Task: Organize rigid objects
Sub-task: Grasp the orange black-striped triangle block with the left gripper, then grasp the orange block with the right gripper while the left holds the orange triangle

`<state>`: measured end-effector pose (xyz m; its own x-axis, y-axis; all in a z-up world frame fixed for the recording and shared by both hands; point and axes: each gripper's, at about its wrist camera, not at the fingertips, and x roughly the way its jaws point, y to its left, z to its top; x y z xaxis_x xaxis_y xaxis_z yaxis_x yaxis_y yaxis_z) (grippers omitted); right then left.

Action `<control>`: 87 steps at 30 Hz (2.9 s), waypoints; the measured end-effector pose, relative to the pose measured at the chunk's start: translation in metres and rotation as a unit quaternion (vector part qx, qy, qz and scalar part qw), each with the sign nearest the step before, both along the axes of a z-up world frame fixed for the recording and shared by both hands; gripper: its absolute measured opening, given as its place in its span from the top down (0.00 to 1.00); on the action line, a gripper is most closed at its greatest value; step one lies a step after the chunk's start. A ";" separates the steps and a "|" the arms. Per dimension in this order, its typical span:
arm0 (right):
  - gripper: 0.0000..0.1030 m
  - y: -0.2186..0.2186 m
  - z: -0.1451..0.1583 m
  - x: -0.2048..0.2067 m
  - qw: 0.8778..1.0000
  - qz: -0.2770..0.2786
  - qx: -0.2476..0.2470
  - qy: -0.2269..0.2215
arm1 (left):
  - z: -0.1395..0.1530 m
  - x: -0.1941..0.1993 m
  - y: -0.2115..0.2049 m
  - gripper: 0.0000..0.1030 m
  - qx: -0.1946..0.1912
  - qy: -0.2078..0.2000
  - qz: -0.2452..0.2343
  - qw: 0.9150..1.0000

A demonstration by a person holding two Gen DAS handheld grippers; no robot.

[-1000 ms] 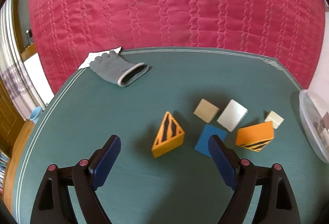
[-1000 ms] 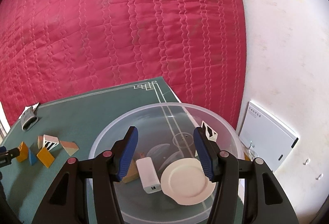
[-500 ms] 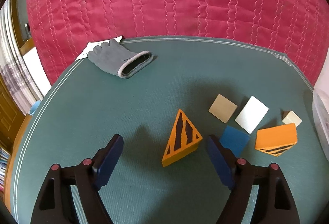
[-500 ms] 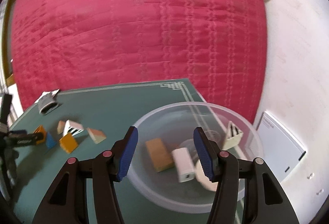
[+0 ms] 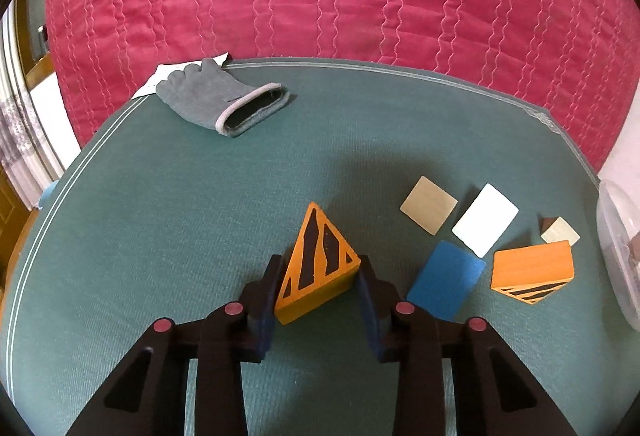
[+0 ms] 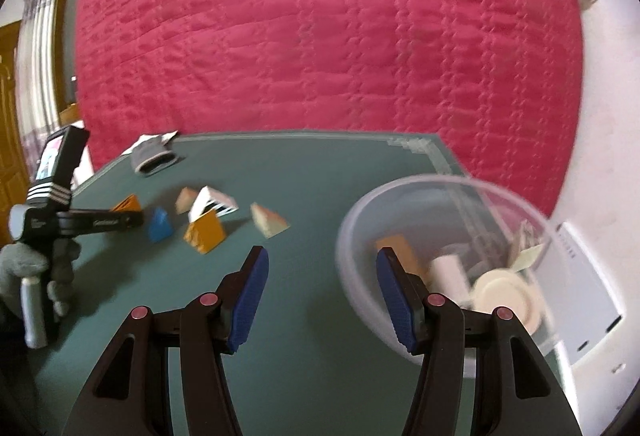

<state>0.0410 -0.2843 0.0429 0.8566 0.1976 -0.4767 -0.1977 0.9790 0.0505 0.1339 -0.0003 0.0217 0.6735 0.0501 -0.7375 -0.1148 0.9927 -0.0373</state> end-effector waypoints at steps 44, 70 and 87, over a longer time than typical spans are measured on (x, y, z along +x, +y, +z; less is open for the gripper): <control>0.44 0.117 -0.035 0.121 0.978 0.129 0.020 0.160 | 0.006 -0.020 -0.002 0.70 0.002 -0.020 -0.003 1.000; 0.53 0.130 -0.037 0.090 0.977 0.147 -0.011 0.152 | 0.004 -0.021 -0.005 0.70 0.006 -0.015 -0.005 1.000; 0.66 0.125 -0.037 0.096 0.984 0.095 0.006 0.149 | 0.004 -0.021 -0.006 0.70 0.008 -0.016 -0.008 1.000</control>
